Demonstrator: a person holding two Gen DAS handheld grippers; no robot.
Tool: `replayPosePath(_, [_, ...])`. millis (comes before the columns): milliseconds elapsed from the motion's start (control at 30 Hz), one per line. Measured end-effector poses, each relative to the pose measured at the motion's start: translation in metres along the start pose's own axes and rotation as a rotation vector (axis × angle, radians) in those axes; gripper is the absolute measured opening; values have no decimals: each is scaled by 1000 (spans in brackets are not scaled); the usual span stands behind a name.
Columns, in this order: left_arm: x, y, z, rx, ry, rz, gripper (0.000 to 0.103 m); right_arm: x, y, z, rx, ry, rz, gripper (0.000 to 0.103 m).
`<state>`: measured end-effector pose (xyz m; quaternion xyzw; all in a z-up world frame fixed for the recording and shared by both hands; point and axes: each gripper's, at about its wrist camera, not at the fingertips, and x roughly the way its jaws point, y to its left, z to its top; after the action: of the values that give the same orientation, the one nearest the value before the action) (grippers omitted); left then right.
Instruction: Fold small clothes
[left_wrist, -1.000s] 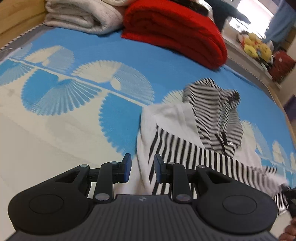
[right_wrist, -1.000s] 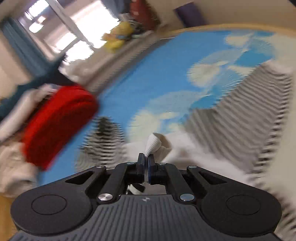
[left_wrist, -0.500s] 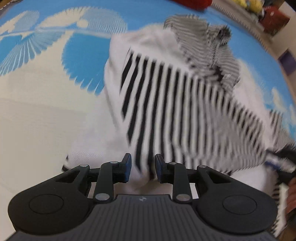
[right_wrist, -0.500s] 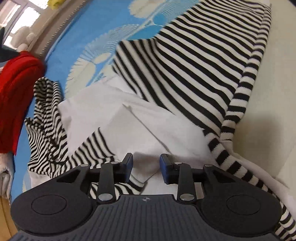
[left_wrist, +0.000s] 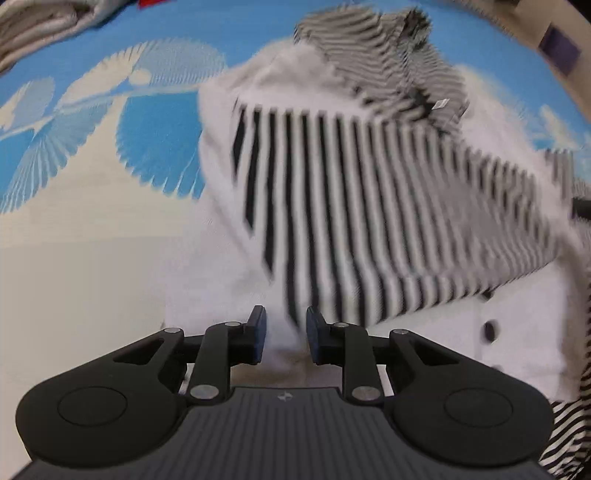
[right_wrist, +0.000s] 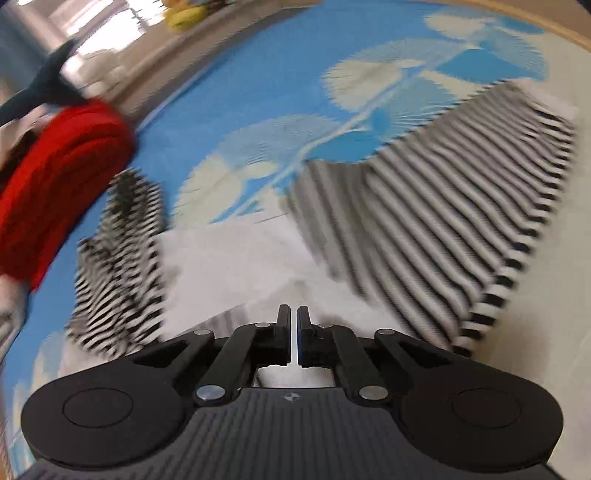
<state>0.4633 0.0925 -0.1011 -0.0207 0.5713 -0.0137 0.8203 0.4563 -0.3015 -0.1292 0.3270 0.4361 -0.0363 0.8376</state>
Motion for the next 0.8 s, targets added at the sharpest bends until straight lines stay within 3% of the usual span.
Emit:
replayPosePath(33, [-1, 0, 1, -7, -7, -16, 27, 7, 0, -2, -25, 64, 27, 19])
replayPosePath(67, [1, 0, 1, -14, -1, -21, 27, 17, -1, -6, -43, 130, 11, 33])
replayPosePath(133, [12, 1, -3, -11, 49, 5, 27, 31, -7, -13, -76, 209, -86, 35])
replayPosePath(233, [12, -3, -4, 2, 50, 21, 27, 18, -1, -9, -104, 160, -74, 36])
replayPosePath(300, [0, -5, 1, -4, 6, -12, 29, 9, 5, -6, -143, 118, -26, 40])
replayPosePath(367, [-1, -10, 1, -7, -17, -53, 37, 14, 2, -4, -150, 149, -61, 44])
replayPosePath(433, [16, -15, -4, 5, 59, -11, 37, 21, -13, -3, -92, 207, -125, 44])
replayPosePath(533, [15, -23, -3, 40, 61, 30, 38, 8, -18, 8, -34, 169, -96, 43])
replayPosePath(633, [-9, -31, 9, 25, -19, -7, 39, -13, -21, 24, -69, 88, -84, 44])
replayPosePath(800, [-35, -63, 19, 74, -126, 29, 40, -39, -47, 46, -44, -1, -79, 44])
